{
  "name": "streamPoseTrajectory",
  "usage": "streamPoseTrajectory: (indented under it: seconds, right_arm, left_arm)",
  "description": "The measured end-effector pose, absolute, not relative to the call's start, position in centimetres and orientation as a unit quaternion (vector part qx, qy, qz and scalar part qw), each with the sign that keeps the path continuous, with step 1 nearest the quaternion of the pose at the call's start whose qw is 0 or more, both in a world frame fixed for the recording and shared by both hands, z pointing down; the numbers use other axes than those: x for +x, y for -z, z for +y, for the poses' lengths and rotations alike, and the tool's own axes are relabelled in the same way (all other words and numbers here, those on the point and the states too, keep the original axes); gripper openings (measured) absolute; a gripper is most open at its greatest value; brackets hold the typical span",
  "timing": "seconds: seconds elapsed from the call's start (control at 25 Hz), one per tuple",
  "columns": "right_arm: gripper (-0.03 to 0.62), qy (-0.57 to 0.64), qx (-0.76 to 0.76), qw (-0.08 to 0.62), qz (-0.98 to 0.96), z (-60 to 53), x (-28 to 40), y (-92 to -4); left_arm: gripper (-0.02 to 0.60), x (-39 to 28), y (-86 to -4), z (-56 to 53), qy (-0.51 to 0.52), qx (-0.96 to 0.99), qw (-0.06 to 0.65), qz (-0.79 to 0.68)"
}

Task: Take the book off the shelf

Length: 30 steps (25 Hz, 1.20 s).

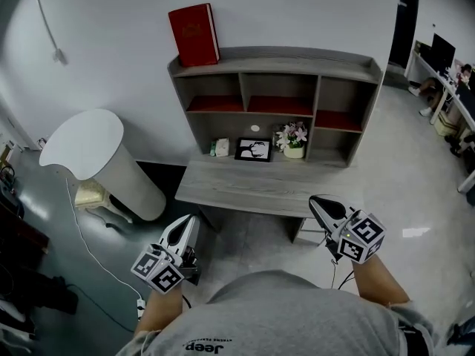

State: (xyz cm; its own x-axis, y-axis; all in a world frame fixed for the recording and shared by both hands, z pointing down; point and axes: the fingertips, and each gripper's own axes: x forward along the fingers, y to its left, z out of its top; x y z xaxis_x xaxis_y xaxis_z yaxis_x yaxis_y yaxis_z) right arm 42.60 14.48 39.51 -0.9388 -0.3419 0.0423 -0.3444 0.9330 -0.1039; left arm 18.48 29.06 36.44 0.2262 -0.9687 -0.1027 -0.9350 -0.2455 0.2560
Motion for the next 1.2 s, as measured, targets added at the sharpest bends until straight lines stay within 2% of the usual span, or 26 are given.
streamPoseTrajectory:
  seconds: [0.28, 0.6, 1.2]
  right_arm:
    - [0.018, -0.047, 0.185, 0.015, -0.982, 11.5, 42.3, -39.7]
    - [0.018, -0.039, 0.213, 0.031, -0.976, 7.1, 39.0, -40.4]
    - [0.020, -0.030, 0.274, 0.011, -0.961, -6.5, 20.5, -38.0]
  left_arm:
    - [0.021, 18.5, -37.2, 24.5, 0.121, 0.794, 0.079, -0.590]
    - [0.021, 15.0, -38.1, 17.9, 0.128, 0.816, 0.082, -0.557]
    - [0.021, -4.3, -34.9, 1.0, 0.119, 0.862, 0.047, -0.491]
